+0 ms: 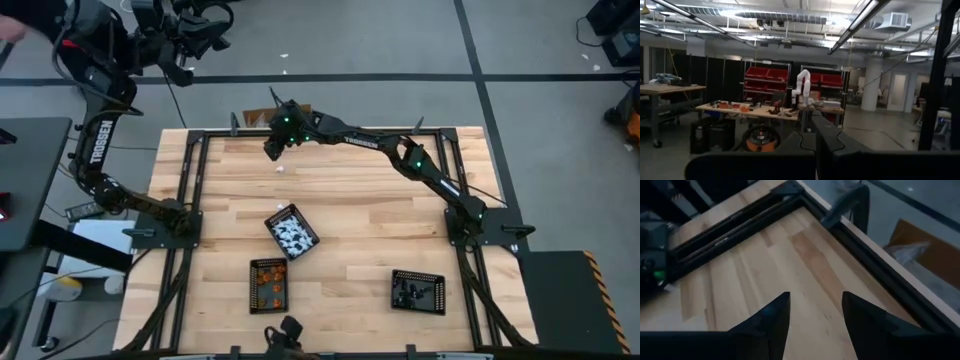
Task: Sort Halloween decoration
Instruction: Put the white ghost toy into the middle black basket
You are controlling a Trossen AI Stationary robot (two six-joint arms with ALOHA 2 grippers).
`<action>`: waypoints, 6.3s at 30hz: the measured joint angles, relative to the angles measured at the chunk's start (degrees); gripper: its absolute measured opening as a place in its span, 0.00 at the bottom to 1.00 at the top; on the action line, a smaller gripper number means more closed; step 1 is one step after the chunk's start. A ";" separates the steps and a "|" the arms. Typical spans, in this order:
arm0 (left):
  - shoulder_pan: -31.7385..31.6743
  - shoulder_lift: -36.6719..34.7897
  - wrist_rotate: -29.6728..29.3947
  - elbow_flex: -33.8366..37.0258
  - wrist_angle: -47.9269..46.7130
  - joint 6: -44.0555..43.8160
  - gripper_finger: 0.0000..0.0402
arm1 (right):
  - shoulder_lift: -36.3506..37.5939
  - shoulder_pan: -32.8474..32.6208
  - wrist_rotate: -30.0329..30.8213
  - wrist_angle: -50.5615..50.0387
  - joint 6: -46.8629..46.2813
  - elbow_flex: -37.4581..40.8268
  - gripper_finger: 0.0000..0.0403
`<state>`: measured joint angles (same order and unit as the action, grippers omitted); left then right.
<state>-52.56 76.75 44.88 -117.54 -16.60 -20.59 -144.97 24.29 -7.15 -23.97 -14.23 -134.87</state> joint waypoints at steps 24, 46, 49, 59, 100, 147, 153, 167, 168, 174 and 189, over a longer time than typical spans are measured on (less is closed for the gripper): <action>0.00 0.26 -0.04 0.00 -2.08 0.45 0.00 | -0.21 -5.34 -6.52 -3.19 -14.61 -0.13 0.42; 0.02 0.28 1.46 0.02 -8.72 1.36 0.00 | -1.71 -4.31 1.07 -11.24 -14.64 3.23 0.40; 0.07 0.28 1.51 0.02 -8.75 1.57 0.00 | -2.76 -4.71 3.96 -10.02 -15.75 2.46 0.40; 0.07 0.28 1.51 0.02 -9.19 1.46 0.00 | -3.06 -4.21 5.87 -8.70 -18.22 2.21 0.39; -4.70 -2.97 -31.78 0.02 -33.81 15.29 0.00 | -4.04 -1.77 -2.19 -10.97 -18.67 2.03 0.17; 18.54 17.94 -37.11 53.44 -13.93 -18.94 0.48 | 38.80 -1.72 7.86 -45.18 11.37 2.12 0.17; 18.44 18.74 -38.48 52.29 -12.80 -22.15 0.53 | 39.07 -1.76 7.12 -52.90 14.31 2.14 0.17; 19.77 8.86 -59.13 36.78 -28.83 -7.55 0.53 | 42.13 5.58 -1.32 -47.59 21.59 2.12 0.17; 20.20 7.83 -61.42 35.87 -27.73 -5.15 0.53 | 42.07 5.92 -1.87 -47.36 21.71 2.39 0.17; 25.69 2.27 -79.97 35.06 -14.47 16.33 0.53 | 44.87 7.06 -6.24 -38.08 20.33 10.17 0.17; 17.44 -0.02 -57.97 12.26 -9.18 19.55 0.42 | 46.75 6.27 -13.38 2.31 3.30 46.88 0.17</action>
<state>-35.11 76.73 -13.08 -105.27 -25.78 -1.05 -98.22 30.56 -20.53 -21.66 -10.93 -87.99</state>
